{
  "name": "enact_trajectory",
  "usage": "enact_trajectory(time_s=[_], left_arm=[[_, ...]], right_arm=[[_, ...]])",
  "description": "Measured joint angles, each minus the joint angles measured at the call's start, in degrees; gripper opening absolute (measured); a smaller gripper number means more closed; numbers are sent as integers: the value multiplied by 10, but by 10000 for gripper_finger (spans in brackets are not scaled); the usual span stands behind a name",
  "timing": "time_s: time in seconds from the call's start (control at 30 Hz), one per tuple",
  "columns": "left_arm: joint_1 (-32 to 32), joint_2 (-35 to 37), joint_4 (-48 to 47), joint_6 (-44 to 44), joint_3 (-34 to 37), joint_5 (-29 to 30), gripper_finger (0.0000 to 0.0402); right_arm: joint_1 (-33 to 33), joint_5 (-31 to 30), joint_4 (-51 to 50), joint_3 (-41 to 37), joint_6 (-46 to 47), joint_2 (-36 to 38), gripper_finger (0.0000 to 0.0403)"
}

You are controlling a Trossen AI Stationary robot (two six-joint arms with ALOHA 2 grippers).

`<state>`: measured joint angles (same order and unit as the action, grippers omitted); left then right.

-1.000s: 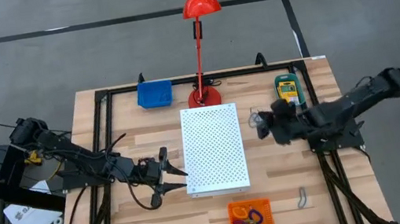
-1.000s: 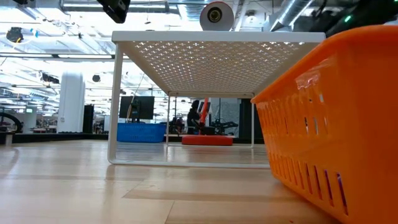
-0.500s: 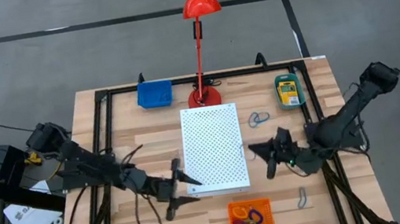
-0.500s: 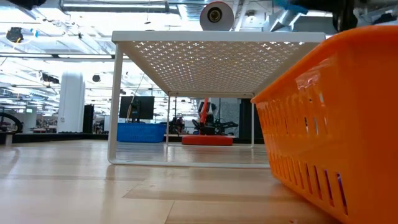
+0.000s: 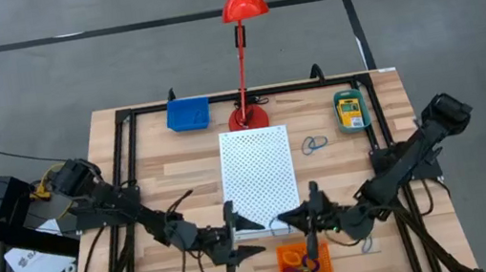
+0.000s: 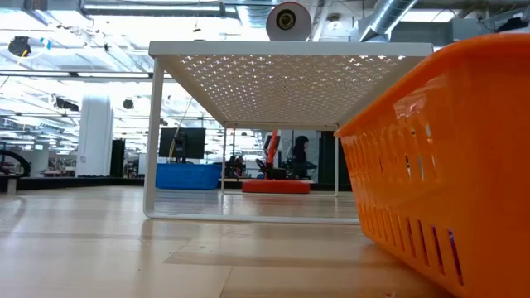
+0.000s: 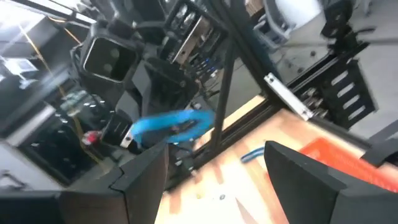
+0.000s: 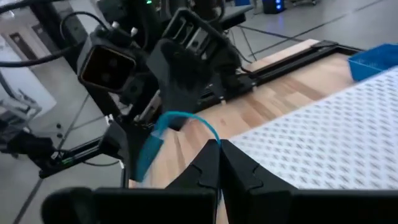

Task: Pick & Place Office Desk Supplies
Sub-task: Put the blue rubber band into the blue bin

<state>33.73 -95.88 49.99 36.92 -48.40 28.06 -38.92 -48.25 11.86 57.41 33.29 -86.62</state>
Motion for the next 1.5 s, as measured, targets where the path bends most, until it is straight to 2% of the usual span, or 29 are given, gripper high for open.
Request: enact_trajectory(time_s=[0.13,0.27,0.43,0.6,0.8,1.0,1.3,1.5], left_arm=[[30,1,-1,48,-8,45,260],[46,2,-1,67,-21,57,260],[50,2,0,77,-24,66,260],[50,2,16,77,-24,106,260],[50,2,21,66,-24,78,260],[48,2,41,49,-24,76,257],[39,3,45,32,-24,77,231],[39,3,45,31,-24,78,240]], right_arm=[[-1,8,-33,64,-20,-37,0],[-2,21,-51,105,-35,-70,0],[-4,34,-58,127,-39,-83,0],[-9,36,-58,127,-39,-83,0],[-9,36,-65,127,-39,-83,0],[-8,35,-67,127,-39,-83,0],[-8,49,-59,127,-43,-83,0],[-12,52,-58,127,-44,-83,0]])
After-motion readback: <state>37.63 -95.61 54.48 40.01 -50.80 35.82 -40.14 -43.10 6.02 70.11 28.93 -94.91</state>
